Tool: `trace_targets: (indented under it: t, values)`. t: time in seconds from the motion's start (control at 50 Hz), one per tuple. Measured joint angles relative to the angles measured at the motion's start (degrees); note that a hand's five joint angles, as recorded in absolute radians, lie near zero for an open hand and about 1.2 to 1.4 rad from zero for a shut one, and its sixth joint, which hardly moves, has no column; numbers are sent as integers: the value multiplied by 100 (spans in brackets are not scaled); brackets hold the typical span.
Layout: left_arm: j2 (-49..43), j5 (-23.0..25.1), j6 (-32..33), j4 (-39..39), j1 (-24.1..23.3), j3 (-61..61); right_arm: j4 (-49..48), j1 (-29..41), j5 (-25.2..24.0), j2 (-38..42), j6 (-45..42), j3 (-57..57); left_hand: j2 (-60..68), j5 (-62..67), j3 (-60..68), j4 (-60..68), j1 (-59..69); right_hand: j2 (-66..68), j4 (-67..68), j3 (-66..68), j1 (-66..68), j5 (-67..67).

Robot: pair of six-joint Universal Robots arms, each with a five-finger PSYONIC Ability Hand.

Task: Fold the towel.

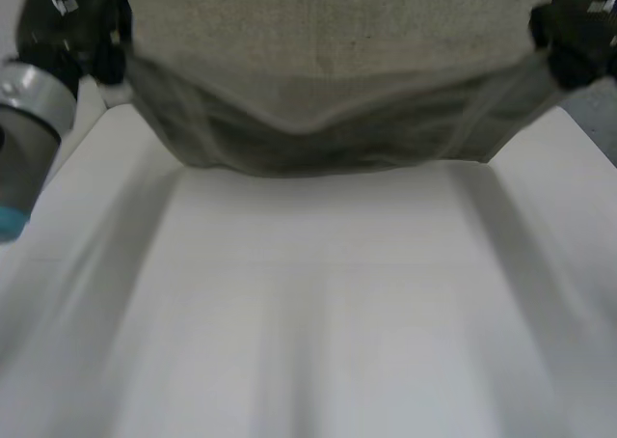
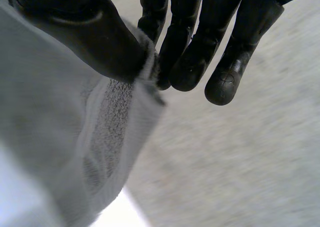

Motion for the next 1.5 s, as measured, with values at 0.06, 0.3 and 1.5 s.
trace_targets:
  t: [0.06,0.3,1.5]
  values:
    - [51,99,19,-138,53,-380,242,-30,-115,-52,-92,287,0,0,3,0,0,0,0,0,0,0]
    - [1521,942,339,-212,715,-2965,705,-844,-649,-1290,-1058,2318,0,0,9,0,2,0,0,0,0,0]
    - [-3101,-241,1384,140,-291,571,-193,58,727,2825,-1158,-300,-14,-7,-64,-18,2,-489,-474,-485,-502,-551]
